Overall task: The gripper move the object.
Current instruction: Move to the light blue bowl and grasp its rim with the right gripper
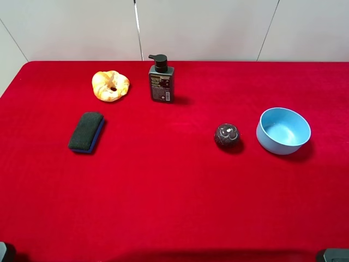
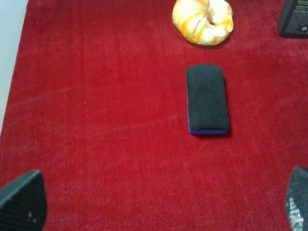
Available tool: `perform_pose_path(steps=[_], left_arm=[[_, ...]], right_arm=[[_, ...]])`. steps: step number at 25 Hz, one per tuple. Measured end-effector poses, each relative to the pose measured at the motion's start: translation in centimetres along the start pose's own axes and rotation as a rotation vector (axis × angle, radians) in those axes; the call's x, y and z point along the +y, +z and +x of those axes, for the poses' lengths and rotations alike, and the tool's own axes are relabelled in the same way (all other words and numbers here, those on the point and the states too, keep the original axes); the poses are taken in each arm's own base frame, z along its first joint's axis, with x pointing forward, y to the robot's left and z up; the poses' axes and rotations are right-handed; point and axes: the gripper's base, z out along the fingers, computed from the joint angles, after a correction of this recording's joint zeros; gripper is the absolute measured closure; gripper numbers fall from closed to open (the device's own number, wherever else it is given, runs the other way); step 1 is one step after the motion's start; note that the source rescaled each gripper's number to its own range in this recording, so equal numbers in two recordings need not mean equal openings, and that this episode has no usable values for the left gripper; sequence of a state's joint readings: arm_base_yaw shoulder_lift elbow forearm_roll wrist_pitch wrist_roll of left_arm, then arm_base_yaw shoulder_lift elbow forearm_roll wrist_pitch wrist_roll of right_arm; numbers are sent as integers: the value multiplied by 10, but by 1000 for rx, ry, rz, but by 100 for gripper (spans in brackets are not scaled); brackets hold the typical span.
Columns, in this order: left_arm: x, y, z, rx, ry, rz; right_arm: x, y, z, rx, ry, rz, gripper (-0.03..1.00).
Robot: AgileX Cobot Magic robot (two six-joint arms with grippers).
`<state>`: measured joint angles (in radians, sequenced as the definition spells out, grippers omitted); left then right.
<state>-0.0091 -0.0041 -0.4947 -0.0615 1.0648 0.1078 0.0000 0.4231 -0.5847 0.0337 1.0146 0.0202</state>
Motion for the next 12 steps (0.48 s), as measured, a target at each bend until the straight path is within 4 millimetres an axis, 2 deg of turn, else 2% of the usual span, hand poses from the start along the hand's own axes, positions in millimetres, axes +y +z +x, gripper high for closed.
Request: perform_pose_path(steps=[7, 12], left_arm=[[0, 0, 0, 0, 0, 0], [0, 0, 0, 0, 0, 0]], right_arm=[[2, 20, -9, 116, -21, -17, -3], [4, 50, -16, 284, -6, -13, -3]])
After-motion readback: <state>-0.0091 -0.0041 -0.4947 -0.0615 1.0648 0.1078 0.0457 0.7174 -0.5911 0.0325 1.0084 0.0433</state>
